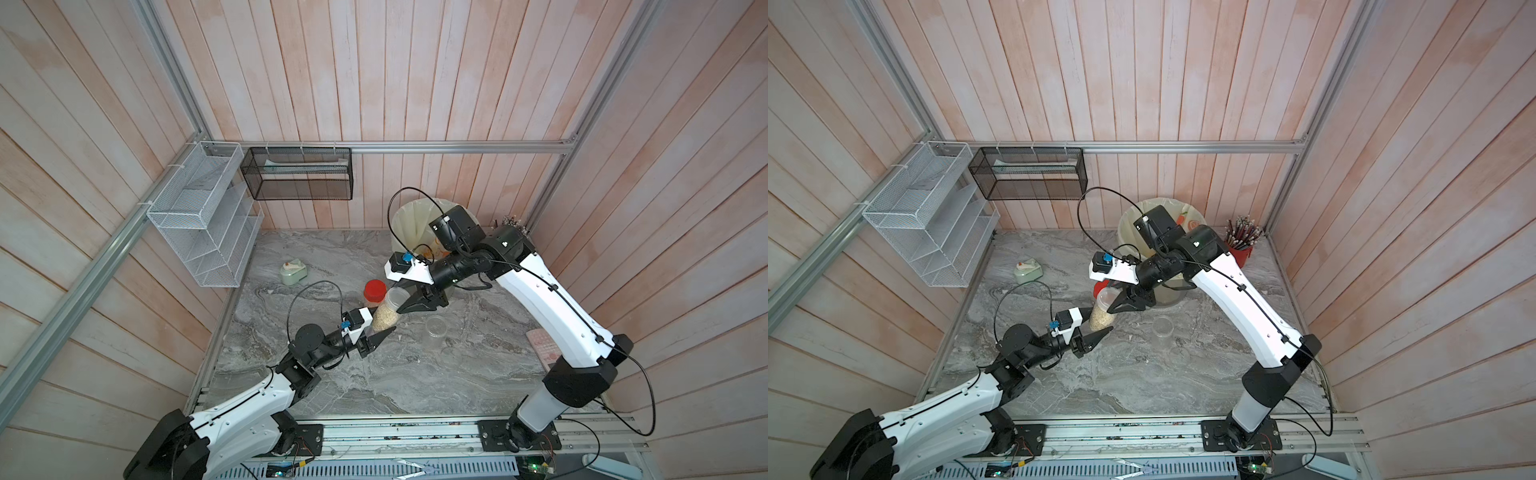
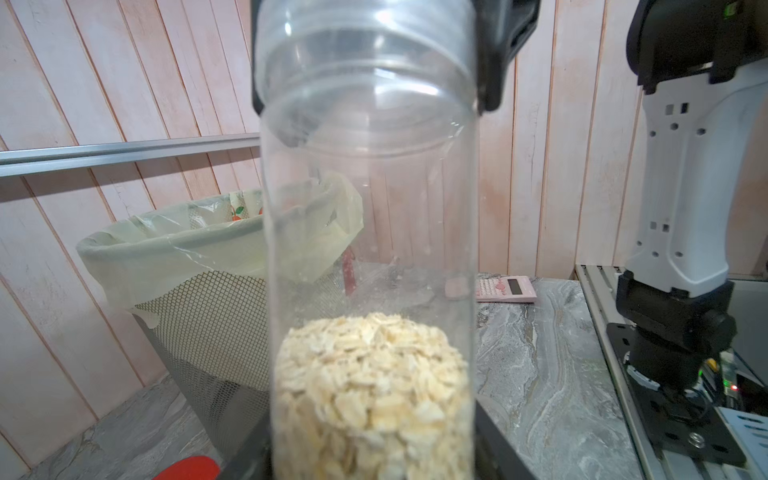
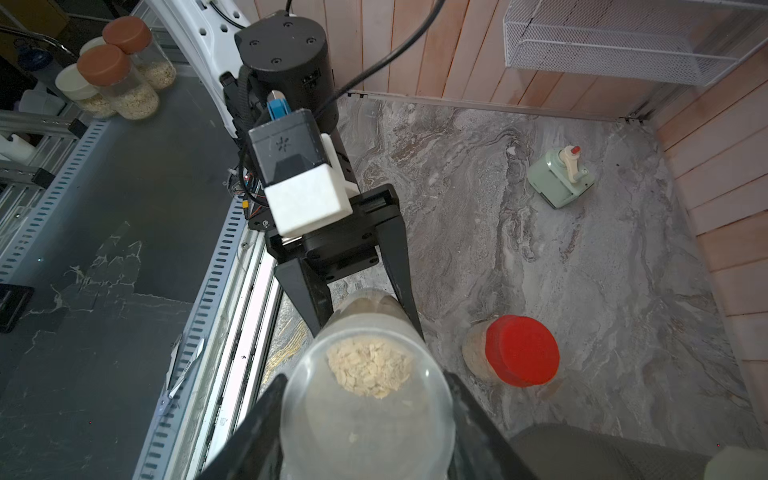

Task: Empty expired oatmeal from jars
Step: Unscrew the lid from the jar, then open the lid of the jar.

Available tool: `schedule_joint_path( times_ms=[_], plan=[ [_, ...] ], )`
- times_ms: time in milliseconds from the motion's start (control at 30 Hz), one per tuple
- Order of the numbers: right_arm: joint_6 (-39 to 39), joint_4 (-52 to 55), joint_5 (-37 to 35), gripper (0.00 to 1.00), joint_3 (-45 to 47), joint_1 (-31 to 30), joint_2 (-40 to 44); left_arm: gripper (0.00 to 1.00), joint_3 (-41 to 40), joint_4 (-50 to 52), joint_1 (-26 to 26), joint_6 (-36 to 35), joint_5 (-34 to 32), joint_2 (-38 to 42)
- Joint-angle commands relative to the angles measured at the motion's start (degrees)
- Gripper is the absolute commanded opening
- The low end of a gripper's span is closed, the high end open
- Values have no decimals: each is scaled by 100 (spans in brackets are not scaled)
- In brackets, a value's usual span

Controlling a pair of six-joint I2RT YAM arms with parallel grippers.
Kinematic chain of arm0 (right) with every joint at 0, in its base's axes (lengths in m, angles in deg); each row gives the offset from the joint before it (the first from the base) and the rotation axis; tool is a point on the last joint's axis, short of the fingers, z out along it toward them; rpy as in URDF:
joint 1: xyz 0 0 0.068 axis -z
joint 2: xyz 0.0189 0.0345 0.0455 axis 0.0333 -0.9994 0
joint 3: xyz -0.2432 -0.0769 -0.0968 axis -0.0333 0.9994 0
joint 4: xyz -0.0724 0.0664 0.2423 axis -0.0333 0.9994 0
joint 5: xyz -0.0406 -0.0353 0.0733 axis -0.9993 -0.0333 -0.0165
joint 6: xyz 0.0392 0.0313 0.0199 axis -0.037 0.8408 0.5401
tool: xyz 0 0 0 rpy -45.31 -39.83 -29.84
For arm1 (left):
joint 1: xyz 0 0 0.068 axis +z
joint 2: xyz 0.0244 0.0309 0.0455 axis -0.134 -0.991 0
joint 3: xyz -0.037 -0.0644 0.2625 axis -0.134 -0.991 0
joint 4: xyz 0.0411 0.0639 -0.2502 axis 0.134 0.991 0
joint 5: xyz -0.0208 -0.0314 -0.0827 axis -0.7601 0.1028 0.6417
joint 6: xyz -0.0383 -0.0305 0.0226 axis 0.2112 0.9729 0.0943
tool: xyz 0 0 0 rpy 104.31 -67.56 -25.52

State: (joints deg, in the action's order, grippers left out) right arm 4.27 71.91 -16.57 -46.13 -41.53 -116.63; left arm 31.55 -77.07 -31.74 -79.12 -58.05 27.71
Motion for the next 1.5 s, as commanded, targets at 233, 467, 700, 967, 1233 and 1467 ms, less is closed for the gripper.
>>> schedule_joint_path(
  times_ms=[233, 467, 700, 967, 1233, 1467],
  plan=[
    [216, -430, 1455, 38, 467, 64, 326, 0, -162, 469, 68, -200, 131, -300],
    [703, -897, 1447, 38, 1074, 64, 680, 0, -169, 389, 133, -218, 87, -354],
    [908, -1072, 1622, 38, 1466, 68, 966, 0, -169, 360, 198, -223, 182, -386],
    [940, -823, 1659, 39, 1541, 124, 1011, 0, -184, 424, 387, -170, 491, -332],
    [1478, -857, 1880, 38, 1562, 130, 878, 0, -247, 343, 393, -131, 342, -262],
    [1885, -1449, 1315, 36, 2161, 143, 1205, 0, -249, 343, 393, -38, 400, -186]
  ],
)
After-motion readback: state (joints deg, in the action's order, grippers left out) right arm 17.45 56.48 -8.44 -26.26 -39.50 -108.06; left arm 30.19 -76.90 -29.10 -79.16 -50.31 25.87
